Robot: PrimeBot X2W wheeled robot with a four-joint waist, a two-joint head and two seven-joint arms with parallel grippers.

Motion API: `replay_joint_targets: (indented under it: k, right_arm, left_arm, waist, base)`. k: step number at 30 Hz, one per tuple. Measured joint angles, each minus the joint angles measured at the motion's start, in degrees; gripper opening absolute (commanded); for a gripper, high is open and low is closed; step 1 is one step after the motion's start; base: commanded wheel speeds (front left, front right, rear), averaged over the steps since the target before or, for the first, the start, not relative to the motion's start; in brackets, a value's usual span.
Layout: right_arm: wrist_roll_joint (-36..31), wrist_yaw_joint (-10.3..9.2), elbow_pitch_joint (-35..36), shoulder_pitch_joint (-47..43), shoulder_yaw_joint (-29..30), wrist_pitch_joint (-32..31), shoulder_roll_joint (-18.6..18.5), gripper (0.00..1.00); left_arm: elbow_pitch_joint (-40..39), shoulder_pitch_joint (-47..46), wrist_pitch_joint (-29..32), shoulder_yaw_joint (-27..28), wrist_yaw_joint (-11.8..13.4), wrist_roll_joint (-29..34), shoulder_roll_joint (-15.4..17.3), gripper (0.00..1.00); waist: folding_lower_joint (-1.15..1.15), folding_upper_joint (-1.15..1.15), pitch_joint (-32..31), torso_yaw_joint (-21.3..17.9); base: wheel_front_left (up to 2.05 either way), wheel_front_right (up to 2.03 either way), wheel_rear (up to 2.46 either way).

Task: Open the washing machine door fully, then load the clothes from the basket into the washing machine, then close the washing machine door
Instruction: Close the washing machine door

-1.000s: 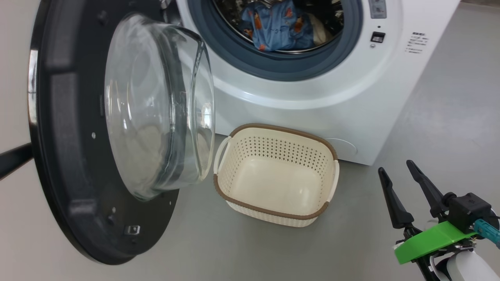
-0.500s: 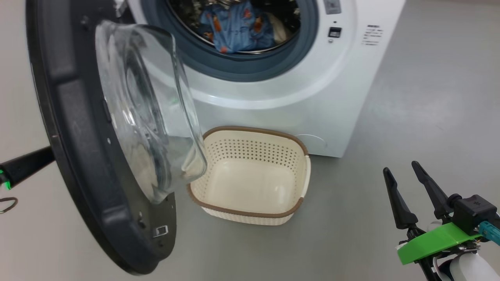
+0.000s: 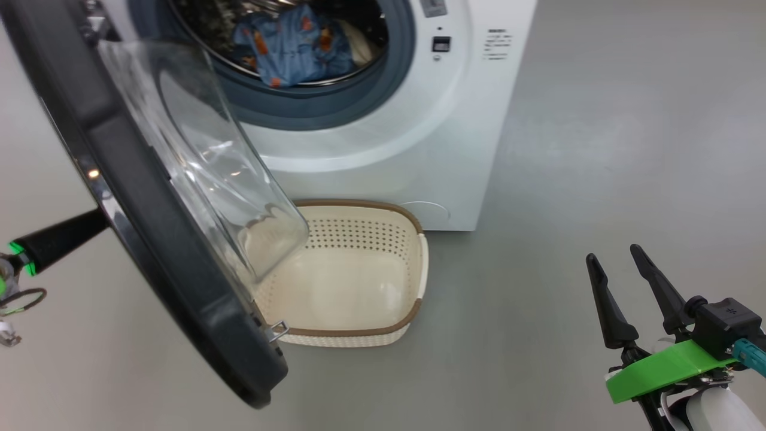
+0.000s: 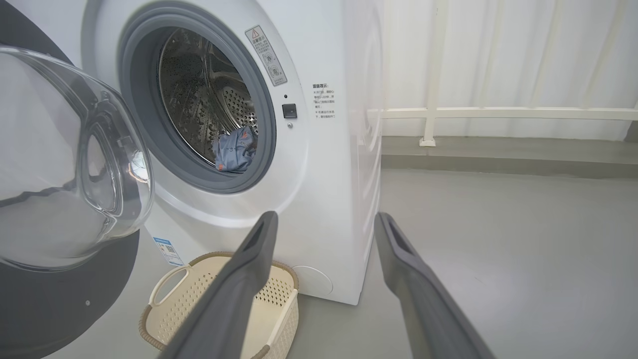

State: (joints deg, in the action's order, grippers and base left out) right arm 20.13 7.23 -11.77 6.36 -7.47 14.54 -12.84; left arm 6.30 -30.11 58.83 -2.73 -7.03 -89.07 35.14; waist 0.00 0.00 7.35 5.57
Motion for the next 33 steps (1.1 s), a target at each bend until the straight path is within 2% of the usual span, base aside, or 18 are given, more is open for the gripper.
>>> replay_joint_targets:
  k: [23,33]
  right_arm:
    - [0.00,0.00,0.34,0.02,0.40,0.00,1.35,1.00]
    - [-0.02,0.00,0.42,0.02,0.80,0.00,1.79,1.00]
  left_arm:
    - [3.37,-3.10,-5.09,-2.65,0.00,3.02,-0.32,0.00]
    - [5.06,-5.15,-8.43,-4.56,-0.02,3.54,-0.90,0.00]
  waist:
    - [0.00,0.00,0.86,-9.88]
    - [0.00,0.00,1.31,-11.48]
  base:
    - [0.00,0.00,0.00]
    - [0.00,0.00,0.00]
